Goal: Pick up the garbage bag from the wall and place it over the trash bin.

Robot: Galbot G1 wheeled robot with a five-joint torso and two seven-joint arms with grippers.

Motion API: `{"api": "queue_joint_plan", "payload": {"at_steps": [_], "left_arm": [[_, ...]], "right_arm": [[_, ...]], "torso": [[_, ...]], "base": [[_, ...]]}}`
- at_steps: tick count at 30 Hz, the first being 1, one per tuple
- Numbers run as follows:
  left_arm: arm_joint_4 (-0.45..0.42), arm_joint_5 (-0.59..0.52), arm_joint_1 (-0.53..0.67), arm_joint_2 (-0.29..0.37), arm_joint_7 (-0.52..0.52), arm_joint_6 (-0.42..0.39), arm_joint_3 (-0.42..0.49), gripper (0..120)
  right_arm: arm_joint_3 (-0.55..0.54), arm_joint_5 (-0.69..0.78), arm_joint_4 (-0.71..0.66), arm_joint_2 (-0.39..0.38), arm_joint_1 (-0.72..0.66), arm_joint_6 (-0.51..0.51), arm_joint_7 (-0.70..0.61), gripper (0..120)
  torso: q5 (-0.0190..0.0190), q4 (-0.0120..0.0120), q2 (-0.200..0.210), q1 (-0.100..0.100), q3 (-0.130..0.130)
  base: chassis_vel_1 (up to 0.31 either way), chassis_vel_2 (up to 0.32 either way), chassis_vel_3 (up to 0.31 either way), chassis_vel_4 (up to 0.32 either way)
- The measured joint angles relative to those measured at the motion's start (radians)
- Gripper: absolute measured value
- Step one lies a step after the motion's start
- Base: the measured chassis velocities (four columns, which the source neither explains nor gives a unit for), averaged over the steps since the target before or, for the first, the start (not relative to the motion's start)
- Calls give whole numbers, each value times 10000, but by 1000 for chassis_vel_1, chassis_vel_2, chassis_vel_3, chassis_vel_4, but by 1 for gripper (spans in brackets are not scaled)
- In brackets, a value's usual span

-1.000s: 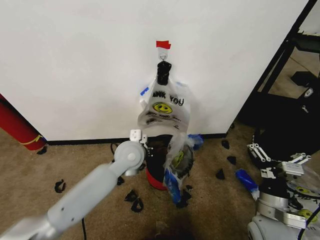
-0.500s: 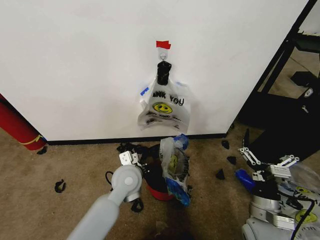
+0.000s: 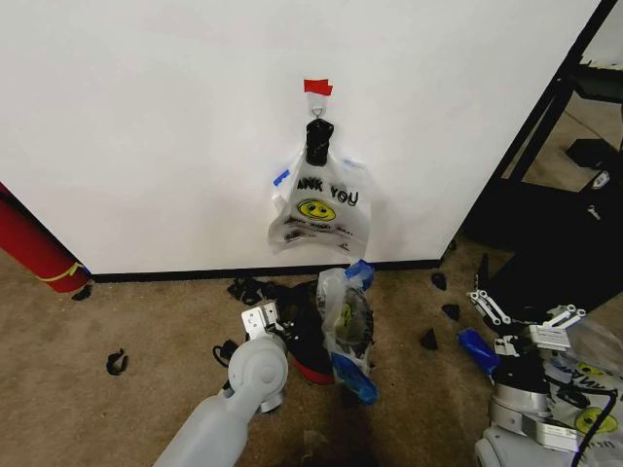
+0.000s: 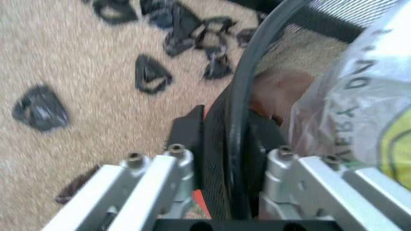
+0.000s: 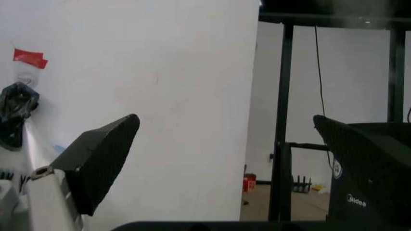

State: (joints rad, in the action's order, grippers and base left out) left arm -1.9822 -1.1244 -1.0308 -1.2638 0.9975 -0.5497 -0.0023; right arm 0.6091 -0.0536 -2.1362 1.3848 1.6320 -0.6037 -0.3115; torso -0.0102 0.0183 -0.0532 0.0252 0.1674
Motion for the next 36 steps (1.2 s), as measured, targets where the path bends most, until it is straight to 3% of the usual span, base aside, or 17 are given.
{"api": "queue_joint_plan", "payload": {"at_steps": [5,7,9,12,15,18,22,27,28,33,36], "left_arm": [[-1051,1423,-388,882,-1484,113,-247,48],[-1266,1898,-518,1112,-1899,225,-290,51],[-1935,3316,-866,1768,-3291,697,-477,61],[-2993,4377,-1022,2702,-5249,1184,-644,72],[-3617,4120,-788,3174,-6171,1116,-602,81],[-4074,3059,-58,3601,-6829,409,-170,94],[-3707,2216,914,3568,-6698,-297,577,100],[-2137,2430,2676,3300,-5983,-714,2332,100],[-2137,2430,2676,3300,-5983,-714,2332,100],[-1113,1896,4158,2662,-4265,-1391,4055,98],[-858,1767,4427,2358,-3595,-1539,4362,97]], "right_arm": [[-21,3,209,27,31,-159,-13,100],[-34,3,245,33,24,-168,-14,100],[-91,-10,359,69,-36,-176,2,100],[-162,-41,538,161,-157,-172,117,100],[-173,-79,842,193,-304,-171,278,100],[-175,-99,1583,56,-569,-230,748,100],[-175,348,2158,-199,-670,-409,1825,100],[-106,592,2428,-253,-706,-704,3175,100],[-106,592,2428,-253,-706,-704,3175,100],[-173,307,2525,1,-719,-800,3458,100],[-177,272,2549,80,-719,-810,3453,100]], "torso": [[0,-1,0,0,0],[0,-1,0,0,0],[-2,-3,0,0,0],[-1,-4,0,0,-1],[0,-3,-1,0,-1],[2,-3,0,0,-1],[2,-2,0,0,-1],[1,-1,0,0,0],[1,-1,0,0,0],[2,0,0,1,0],[2,-1,0,1,0]], "base": [[0,0,0,0],[0,0,0,0],[0,0,0,0],[0,0,0,0],[0,0,0,0],[0,0,0,0],[0,0,0,0],[0,0,0,0],[0,0,0,0],[0,0,0,0],[0,0,0,0]]}}
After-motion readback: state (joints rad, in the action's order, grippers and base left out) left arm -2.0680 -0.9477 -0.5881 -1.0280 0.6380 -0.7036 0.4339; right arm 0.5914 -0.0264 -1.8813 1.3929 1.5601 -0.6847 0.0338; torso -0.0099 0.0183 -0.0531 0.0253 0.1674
